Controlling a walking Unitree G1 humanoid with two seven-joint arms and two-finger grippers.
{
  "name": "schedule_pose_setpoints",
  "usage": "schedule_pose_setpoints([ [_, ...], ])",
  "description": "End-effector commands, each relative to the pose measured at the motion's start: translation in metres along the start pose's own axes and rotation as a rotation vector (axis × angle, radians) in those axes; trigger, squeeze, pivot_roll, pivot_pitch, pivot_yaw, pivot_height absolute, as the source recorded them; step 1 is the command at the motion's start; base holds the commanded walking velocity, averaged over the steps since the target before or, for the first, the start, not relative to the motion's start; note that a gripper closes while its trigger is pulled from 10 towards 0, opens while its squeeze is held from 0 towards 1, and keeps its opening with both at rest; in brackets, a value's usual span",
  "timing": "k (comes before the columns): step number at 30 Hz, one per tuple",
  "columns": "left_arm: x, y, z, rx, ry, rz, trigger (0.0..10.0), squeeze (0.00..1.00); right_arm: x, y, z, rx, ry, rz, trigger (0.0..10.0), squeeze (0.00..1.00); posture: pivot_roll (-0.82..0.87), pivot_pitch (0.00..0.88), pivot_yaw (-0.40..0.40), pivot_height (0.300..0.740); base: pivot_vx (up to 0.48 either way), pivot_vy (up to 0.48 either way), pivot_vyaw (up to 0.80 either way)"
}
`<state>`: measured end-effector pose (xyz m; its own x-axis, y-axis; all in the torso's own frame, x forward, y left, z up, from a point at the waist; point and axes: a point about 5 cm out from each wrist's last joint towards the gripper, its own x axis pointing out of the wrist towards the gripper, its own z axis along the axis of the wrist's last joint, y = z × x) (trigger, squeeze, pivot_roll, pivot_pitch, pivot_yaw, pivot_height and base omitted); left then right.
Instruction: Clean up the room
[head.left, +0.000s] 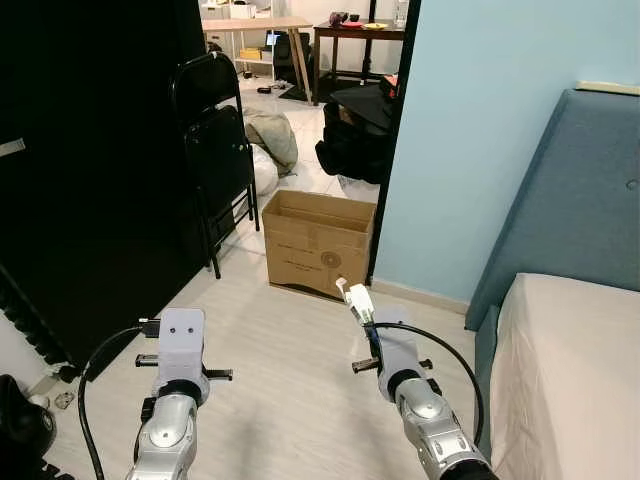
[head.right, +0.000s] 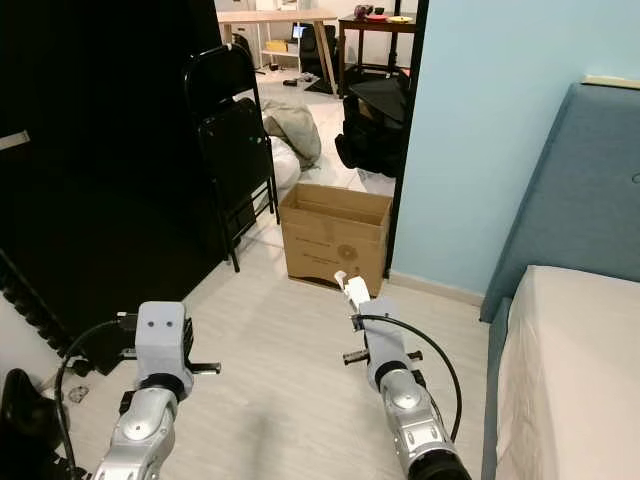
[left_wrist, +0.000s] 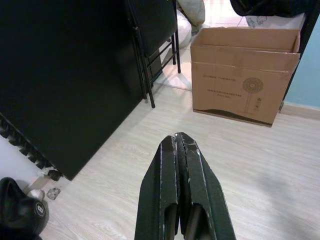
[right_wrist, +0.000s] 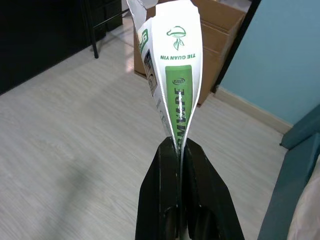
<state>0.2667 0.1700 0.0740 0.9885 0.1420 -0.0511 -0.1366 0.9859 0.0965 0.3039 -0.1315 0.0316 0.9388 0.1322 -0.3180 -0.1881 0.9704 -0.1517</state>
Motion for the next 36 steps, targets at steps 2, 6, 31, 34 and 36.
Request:
schedule_pose_setpoints([
  [2,-0.0005,0.0010,-0.0008,-0.001,-0.004,0.009,10.0,0.00,-0.0005,0.0017,-0.0012,-0.002,0.004,0.010,10.0,0.00,0.02,0.000,0.005,0.740,0.351,0.000,0.00],
  [6,-0.0012,0.0002,-0.0015,0.024,-0.005,-0.011,10.0,0.00,-0.0006,0.0017,-0.0017,-0.001,0.006,0.008,10.0,0.00,0.02,0.000,0.005,0.740,0.359,0.000,0.00],
  [31,-0.0010,-0.0025,0.0011,0.043,-0.008,-0.042,10.0,0.00,0.0000,0.0053,-0.0012,0.008,0.005,0.010,10.0,0.00,0.03,0.000,0.009,0.740,0.372,0.000,0.00],
  [34,-0.0007,-0.0029,0.0015,0.044,-0.009,-0.046,10.0,0.00,0.0000,0.0052,-0.0014,0.010,0.006,0.008,10.0,0.00,0.03,0.000,0.009,0.740,0.375,0.000,0.00],
  [36,-0.0003,-0.0032,0.0013,0.044,-0.008,-0.049,10.0,0.00,-0.0001,0.0051,-0.0015,0.013,0.007,0.005,10.0,0.00,0.03,0.000,0.011,0.740,0.371,0.000,0.00],
])
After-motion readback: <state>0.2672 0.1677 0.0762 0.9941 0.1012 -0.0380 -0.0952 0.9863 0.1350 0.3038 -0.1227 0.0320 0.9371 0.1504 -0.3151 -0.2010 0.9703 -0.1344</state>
